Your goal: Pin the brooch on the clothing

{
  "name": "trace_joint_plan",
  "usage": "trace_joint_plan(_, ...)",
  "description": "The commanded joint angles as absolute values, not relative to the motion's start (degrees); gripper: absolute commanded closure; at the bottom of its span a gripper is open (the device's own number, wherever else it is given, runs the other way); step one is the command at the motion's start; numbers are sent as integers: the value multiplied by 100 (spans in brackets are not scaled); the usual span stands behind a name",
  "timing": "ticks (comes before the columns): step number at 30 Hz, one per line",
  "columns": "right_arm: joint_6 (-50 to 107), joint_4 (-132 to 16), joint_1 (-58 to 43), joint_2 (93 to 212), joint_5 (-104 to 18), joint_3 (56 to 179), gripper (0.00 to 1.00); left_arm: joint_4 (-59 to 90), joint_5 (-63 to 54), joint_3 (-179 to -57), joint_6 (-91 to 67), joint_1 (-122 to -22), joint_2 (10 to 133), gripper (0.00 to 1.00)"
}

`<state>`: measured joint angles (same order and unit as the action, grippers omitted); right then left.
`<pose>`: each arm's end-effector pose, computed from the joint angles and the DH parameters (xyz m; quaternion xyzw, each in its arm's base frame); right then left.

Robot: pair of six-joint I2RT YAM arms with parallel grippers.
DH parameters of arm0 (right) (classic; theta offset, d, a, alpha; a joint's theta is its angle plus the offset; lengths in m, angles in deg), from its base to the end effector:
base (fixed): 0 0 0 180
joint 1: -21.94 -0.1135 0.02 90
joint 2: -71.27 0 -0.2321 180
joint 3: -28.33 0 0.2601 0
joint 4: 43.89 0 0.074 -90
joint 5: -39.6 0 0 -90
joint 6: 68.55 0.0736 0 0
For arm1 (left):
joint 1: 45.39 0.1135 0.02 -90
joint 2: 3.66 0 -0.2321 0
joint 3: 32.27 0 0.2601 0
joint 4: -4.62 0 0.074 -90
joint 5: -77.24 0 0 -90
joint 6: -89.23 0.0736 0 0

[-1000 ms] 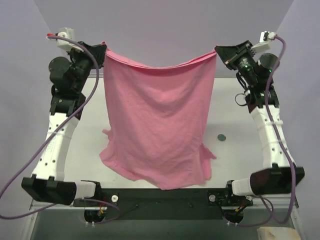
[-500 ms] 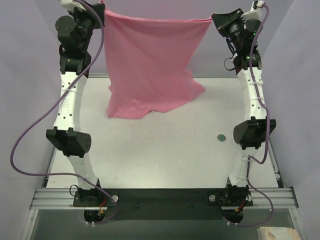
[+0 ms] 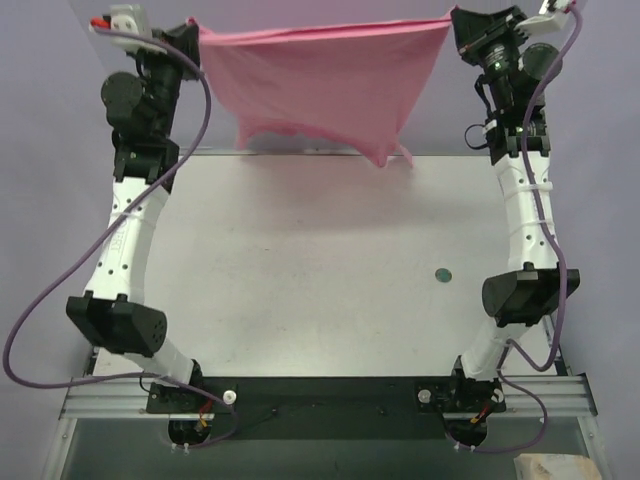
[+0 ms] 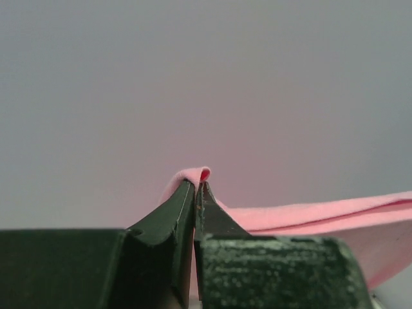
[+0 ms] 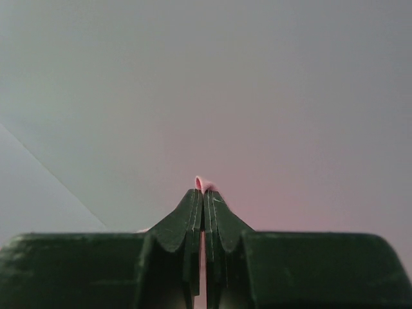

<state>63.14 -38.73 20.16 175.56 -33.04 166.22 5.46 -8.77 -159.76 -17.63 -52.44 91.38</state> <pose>0.4055 0.0346 0.5727 0.0180 0.4482 0.3907 0.8038 0.3819 -0.0524 0.5615 -0.0114 0.4883 -0.1973 0.8500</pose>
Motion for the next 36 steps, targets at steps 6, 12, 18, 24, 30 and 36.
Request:
trace_joint_plan(6, 6170, -2884, 2115, 16032, -3019, 12072, 100, -1114, -1750, -10281, -2431, -5242, 6913, 100)
trace_joint_plan(12, 6381, -2813, 2106, 14889, -3176, 9276, 100, -464, -1408, -8852, -2836, -5408, 5884, 100)
trace_joint_plan(18, 6566, -3155, 2089, 14378, -3108, 7842, 100, -174, -1566, -7726, -3284, -5655, 4987, 100)
trace_joint_plan(24, 6549, -4008, 2071, 13992, -3239, 7418, 100, 458, -1794, -7295, -3566, -5778, 4547, 100)
trace_joint_plan(30, 6197, -5045, 2054, 13508, -3177, 7515, 100, 1153, -1645, -6953, -3715, -5866, 3959, 100)
trace_joint_plan(36, 6030, -6195, 2019, 12929, -3116, 7612, 100, 1786, -1557, -6794, -4023, -5883, 3142, 100)
